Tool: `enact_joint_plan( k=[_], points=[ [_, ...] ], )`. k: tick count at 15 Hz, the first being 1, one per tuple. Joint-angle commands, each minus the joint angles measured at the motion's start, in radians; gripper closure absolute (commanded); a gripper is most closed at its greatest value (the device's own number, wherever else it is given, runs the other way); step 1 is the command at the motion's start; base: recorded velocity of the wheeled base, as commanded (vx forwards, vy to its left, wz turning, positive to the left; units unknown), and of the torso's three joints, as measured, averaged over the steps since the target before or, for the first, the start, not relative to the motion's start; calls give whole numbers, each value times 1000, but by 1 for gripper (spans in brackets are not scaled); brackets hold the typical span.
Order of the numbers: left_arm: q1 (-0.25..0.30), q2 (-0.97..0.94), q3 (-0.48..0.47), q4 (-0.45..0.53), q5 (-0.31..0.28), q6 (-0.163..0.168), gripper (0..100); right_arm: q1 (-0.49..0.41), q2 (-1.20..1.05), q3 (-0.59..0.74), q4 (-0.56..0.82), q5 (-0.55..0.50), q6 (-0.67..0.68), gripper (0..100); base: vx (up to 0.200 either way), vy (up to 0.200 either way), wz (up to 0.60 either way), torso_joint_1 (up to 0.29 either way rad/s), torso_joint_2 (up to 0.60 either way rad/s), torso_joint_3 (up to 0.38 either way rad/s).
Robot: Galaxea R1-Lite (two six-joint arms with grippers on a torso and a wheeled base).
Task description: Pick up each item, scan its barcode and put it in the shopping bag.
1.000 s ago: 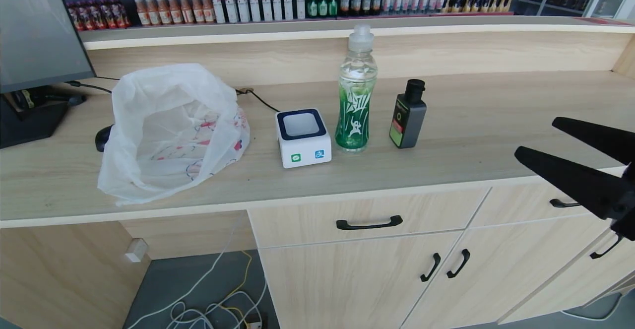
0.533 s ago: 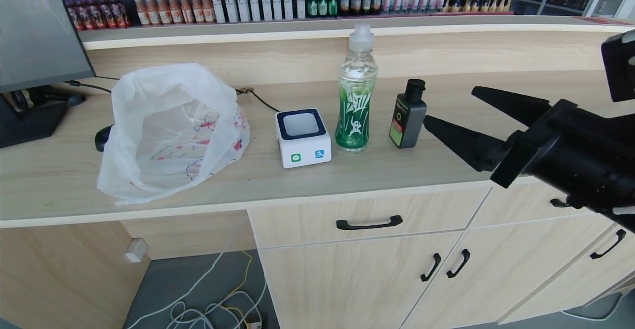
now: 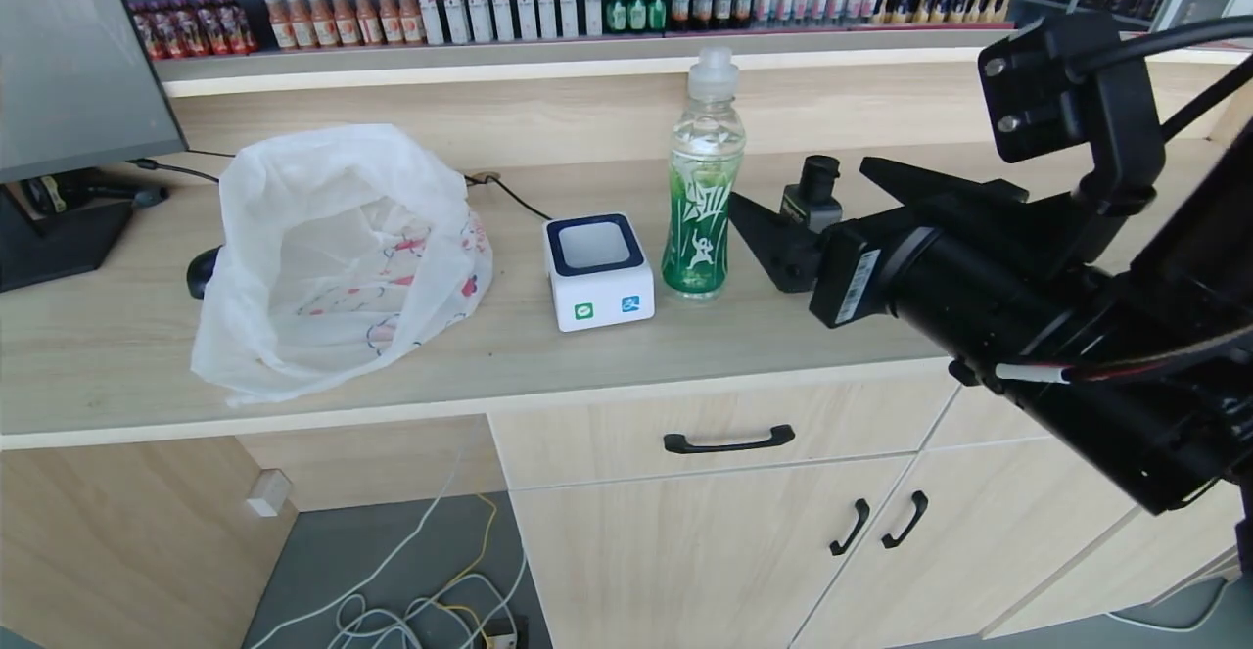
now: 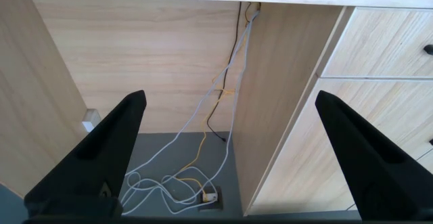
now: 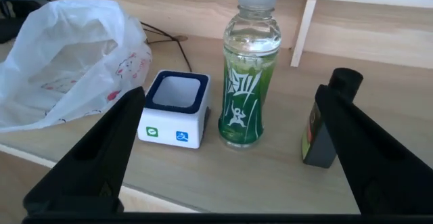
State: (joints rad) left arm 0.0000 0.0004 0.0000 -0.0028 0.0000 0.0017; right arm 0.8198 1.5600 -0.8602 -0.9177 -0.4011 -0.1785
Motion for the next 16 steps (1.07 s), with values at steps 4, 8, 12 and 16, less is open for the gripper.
enact_joint_plan(
  k=[4, 8, 12, 16],
  points=[
    [0, 0, 0, 0, 0, 0, 0, 84, 121, -114, -3, -148, -4, 0, 0, 0, 0, 0, 0, 0],
    [0, 0, 0, 0, 0, 0, 0, 70, 196, -206, -4, -196, -4, 0, 0, 0, 0, 0, 0, 0],
    [0, 0, 0, 0, 0, 0, 0, 59, 287, -273, -67, -196, -1, 0, 0, 0, 0, 0, 0, 0],
    [0, 0, 0, 0, 0, 0, 0, 42, 365, -321, -124, -190, -2, 0, 0, 0, 0, 0, 0, 0]
  ],
)
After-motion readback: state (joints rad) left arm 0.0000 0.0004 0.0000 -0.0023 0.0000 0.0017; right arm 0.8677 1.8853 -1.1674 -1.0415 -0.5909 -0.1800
